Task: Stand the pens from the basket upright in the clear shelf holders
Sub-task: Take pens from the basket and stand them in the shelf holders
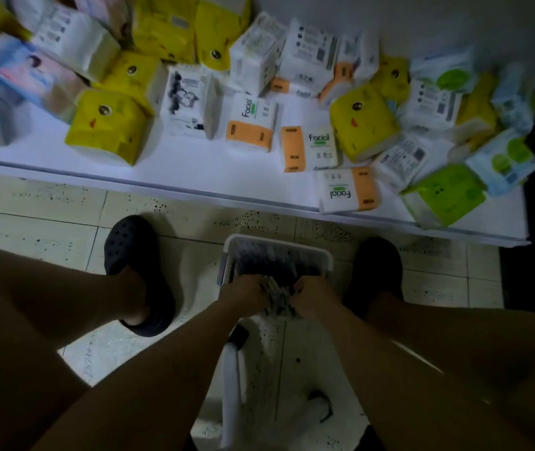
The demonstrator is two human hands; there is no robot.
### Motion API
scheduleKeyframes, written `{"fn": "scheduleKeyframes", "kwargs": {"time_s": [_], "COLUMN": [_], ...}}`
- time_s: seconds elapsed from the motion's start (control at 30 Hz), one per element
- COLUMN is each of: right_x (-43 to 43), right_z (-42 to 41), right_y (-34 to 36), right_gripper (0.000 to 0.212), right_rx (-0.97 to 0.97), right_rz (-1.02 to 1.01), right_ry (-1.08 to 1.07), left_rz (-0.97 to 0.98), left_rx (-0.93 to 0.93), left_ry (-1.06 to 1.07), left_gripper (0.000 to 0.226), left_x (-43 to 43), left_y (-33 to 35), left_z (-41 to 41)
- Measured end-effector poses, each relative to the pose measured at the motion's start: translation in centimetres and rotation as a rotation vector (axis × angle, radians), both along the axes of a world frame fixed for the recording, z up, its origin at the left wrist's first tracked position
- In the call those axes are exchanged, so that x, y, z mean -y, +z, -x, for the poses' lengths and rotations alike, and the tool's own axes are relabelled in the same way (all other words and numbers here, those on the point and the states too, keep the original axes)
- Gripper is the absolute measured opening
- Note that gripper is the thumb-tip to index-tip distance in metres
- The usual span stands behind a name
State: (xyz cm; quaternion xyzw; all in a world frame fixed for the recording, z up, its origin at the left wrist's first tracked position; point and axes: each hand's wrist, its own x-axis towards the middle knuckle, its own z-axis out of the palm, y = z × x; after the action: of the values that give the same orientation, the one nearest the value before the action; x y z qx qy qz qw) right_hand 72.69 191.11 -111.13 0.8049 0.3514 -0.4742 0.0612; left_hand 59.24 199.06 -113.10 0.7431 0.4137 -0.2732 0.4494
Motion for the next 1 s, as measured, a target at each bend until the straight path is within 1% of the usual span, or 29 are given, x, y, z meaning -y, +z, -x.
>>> {"fn": "scheduleKeyframes", "kwargs": {"time_s": [0.03,0.13,0.23,0.27,0.33,0.4,0.53,0.6,0.73,0.83,0.93,1.0], "right_x": [0.0,-0.3,-0.2,0.0,0.3,0.4,0.2,0.2,0.2,0.1,-0.2,-0.2], "right_z": [-0.3,-1.0,-0.3,0.0,0.7,1.1,1.2,1.2,1.4,1.4,1.0,0.7], "right_y": [-0.1,-0.8,-1.4,-1.9,-2.4,-2.8,-2.5,-2.5,-2.7,-2.6,-2.4,-2.1], "right_gripper": [0.024,0.022,0.028,0.032,0.045,0.050,0.037,0.030,0.024,0.018,0.018,0.025], "right_rx": [0.004,-0.032,-0.094,-0.094,-0.032,0.015,-0.031,-0.035,0.019,0.108,0.126,0.075], "right_rz": [0.024,0.046,0.121,0.147,0.182,0.180,0.120,0.101,0.123,0.046,-0.021,-0.044], "right_ry": [0.022,0.076,0.184,0.227,0.320,0.296,0.155,0.085,0.014,-0.023,-0.121,-0.202], "left_rz": [-0.005,-0.043,-0.166,-0.168,-0.111,-0.073,-0.181,-0.211,-0.192,-0.136,-0.020,0.031], "left_rx": [-0.002,0.008,-0.049,-0.058,-0.051,-0.056,-0.027,-0.014,-0.017,0.012,0.053,0.117], "left_ry": [-0.007,-0.036,-0.172,-0.183,-0.163,-0.134,0.080,0.177,0.375,0.498,0.681,0.737], "left_gripper": [0.040,0.052,0.062,0.064,0.063,0.055,0.026,0.020,0.023,0.017,0.026,0.037], "left_x": [0.3,1.3,1.9,2.0,1.8,1.6,1.7,1.8,1.1,0.7,0.4,0.5], "left_y": [-0.5,-2.0,-2.9,-2.9,-2.8,-2.3,-1.3,-1.0,-0.9,-0.8,-0.2,0.2], "left_z": [-0.3,-0.6,-0.3,-0.4,-0.8,-1.4,-1.5,-1.1,-0.6,-0.4,-0.1,-0.1]}}
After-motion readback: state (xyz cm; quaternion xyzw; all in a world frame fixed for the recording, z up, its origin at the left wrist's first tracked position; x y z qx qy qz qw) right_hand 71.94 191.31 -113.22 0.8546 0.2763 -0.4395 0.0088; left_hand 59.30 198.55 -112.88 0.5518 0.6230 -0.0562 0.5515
